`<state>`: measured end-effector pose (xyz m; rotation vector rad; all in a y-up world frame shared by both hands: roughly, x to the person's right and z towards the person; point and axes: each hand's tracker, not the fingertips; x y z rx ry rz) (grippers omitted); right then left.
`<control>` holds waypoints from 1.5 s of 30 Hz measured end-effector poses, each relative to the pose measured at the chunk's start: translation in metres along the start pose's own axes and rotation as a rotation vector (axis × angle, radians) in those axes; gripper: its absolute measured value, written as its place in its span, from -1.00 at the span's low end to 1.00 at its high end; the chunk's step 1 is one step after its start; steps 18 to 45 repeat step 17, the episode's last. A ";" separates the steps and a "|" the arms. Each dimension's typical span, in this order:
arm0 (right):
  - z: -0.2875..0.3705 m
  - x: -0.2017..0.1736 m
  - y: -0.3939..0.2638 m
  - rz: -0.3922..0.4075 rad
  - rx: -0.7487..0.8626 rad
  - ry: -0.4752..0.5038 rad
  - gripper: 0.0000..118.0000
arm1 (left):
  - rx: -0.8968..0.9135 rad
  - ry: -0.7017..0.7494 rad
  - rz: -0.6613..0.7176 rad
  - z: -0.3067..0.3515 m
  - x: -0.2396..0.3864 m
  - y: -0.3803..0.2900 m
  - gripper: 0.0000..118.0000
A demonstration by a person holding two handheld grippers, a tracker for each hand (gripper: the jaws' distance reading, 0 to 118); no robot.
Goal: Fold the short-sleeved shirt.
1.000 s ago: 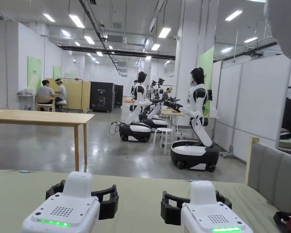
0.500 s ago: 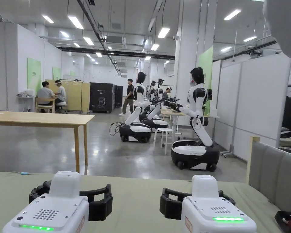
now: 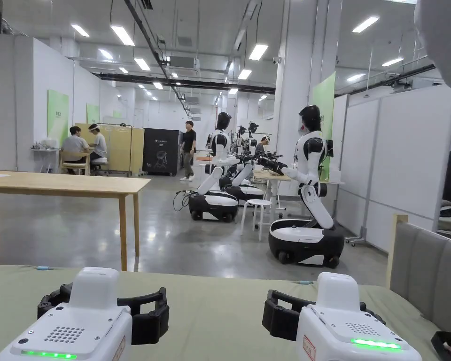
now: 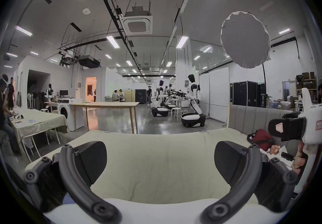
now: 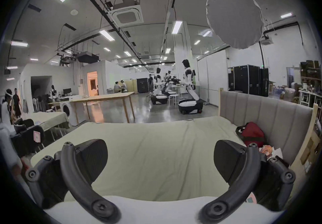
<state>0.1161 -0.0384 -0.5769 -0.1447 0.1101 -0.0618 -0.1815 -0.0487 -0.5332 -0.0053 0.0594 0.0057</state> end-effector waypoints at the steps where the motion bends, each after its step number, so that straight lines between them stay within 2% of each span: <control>1: 0.000 0.000 0.001 -0.004 0.002 -0.003 1.00 | 0.000 -0.001 0.001 0.000 0.000 0.000 1.00; 10: -0.001 -0.004 0.002 0.019 0.016 -0.043 1.00 | 0.001 0.004 0.008 0.002 -0.001 0.001 1.00; 12: -0.001 -0.004 0.001 0.021 0.015 -0.034 1.00 | 0.005 0.004 0.012 0.002 0.000 0.001 1.00; 16: 0.000 0.001 0.001 -0.039 -0.015 0.022 1.00 | 0.007 0.002 0.013 0.002 0.000 0.001 1.00; 45: 0.001 0.001 0.000 -0.038 -0.011 0.023 1.00 | 0.006 0.001 0.014 0.002 0.000 0.001 1.00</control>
